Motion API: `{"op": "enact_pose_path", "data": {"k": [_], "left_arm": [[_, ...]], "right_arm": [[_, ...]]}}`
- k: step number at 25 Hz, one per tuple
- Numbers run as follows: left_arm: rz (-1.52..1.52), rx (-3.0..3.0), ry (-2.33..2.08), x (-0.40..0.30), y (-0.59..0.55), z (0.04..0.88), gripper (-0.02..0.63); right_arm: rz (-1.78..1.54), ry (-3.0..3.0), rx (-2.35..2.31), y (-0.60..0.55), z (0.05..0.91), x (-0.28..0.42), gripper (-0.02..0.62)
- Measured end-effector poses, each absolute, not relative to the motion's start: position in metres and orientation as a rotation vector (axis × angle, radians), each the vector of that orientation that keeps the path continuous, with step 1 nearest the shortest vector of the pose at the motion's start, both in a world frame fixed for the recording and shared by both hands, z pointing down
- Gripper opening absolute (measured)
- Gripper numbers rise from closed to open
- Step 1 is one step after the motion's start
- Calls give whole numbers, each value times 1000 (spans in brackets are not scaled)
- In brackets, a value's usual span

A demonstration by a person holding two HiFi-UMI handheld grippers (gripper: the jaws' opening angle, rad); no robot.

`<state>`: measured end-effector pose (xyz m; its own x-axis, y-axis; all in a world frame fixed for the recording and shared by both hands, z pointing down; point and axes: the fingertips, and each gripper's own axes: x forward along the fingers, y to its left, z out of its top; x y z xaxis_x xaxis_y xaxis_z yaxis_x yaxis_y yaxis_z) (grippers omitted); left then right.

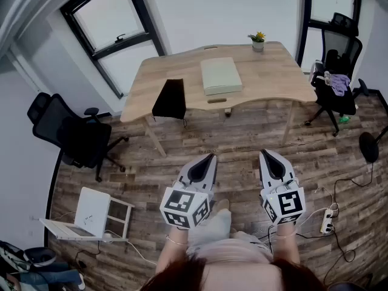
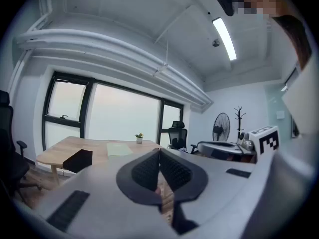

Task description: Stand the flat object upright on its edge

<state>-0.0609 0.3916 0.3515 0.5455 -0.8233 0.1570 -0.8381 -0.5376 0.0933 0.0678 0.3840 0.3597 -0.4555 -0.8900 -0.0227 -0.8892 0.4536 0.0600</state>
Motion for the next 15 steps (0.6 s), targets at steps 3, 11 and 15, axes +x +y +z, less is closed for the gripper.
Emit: {"op": "enact_pose_path", "data": {"k": [3, 11, 15], "left_arm": [[154, 2624, -1420, -59, 385, 350, 11], [145, 2594, -1462, -58, 351, 352, 11], [157, 2593, -1471, -58, 330, 354, 11]], "right_arm": [[-85, -2731, 1631, 380, 358, 67, 0], [-107, -2709, 1614, 353, 368, 69, 0], [-99, -2699, 1639, 334, 371, 72, 0]]}}
